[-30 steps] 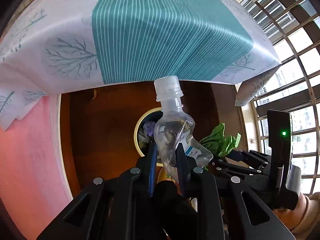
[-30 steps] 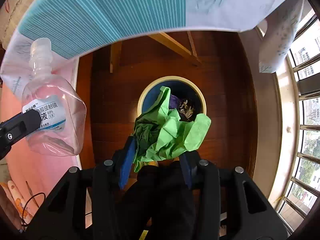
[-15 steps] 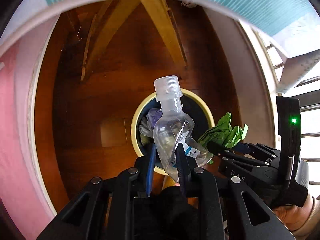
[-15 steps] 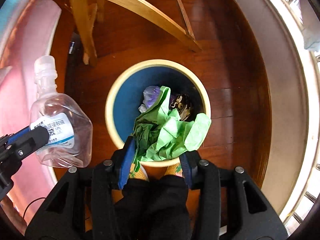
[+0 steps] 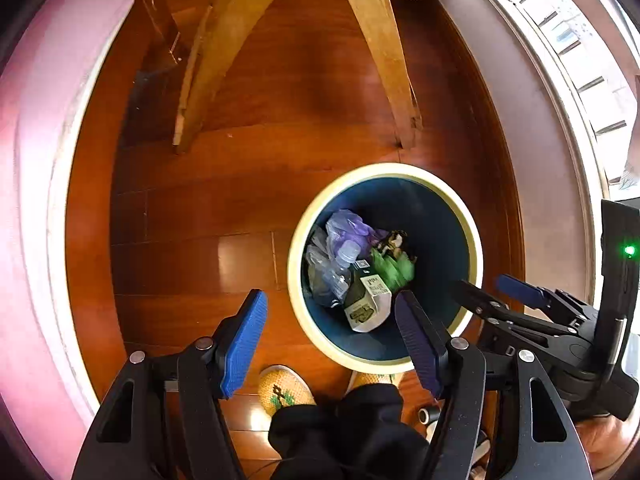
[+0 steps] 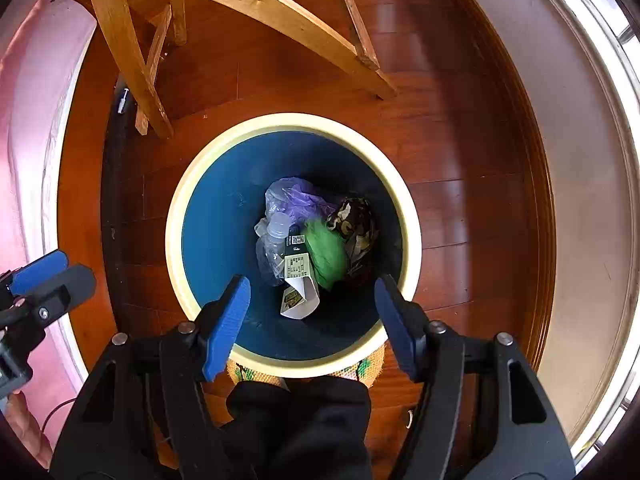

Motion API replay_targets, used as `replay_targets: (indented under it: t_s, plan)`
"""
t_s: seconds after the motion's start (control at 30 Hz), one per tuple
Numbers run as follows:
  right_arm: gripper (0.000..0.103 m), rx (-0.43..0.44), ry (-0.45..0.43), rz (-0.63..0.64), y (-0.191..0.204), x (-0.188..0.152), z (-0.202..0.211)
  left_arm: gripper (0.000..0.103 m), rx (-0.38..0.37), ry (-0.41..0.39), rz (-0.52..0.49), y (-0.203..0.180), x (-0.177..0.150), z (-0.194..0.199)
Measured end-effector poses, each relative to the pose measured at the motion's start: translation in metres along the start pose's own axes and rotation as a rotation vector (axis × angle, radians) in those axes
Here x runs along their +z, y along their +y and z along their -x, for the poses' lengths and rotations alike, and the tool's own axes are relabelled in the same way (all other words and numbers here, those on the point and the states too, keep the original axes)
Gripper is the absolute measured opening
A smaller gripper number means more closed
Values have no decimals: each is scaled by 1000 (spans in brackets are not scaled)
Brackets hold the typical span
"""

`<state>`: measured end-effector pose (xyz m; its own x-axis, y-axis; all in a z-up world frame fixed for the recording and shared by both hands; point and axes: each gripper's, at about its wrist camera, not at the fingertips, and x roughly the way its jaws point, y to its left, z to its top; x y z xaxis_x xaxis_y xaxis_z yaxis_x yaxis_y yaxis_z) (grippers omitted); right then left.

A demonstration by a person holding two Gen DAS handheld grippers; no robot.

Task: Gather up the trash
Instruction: 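Open both tools to drop the bottle and paper into the bin, then raise both tools back toward the table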

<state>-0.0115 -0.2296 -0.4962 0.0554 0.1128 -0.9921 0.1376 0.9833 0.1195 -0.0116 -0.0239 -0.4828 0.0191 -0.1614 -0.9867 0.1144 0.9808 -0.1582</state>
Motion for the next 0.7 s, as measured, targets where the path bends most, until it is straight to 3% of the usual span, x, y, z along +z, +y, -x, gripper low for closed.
replay_targets:
  t_s: [0.37, 0.7]
  plan:
    - [64, 10, -51, -16, 5, 1, 18, 68, 31, -44, -13, -2, -7, 37]
    - [75, 56, -75, -29, 18, 5, 64, 68, 48, -69, 6, -2, -7, 86]
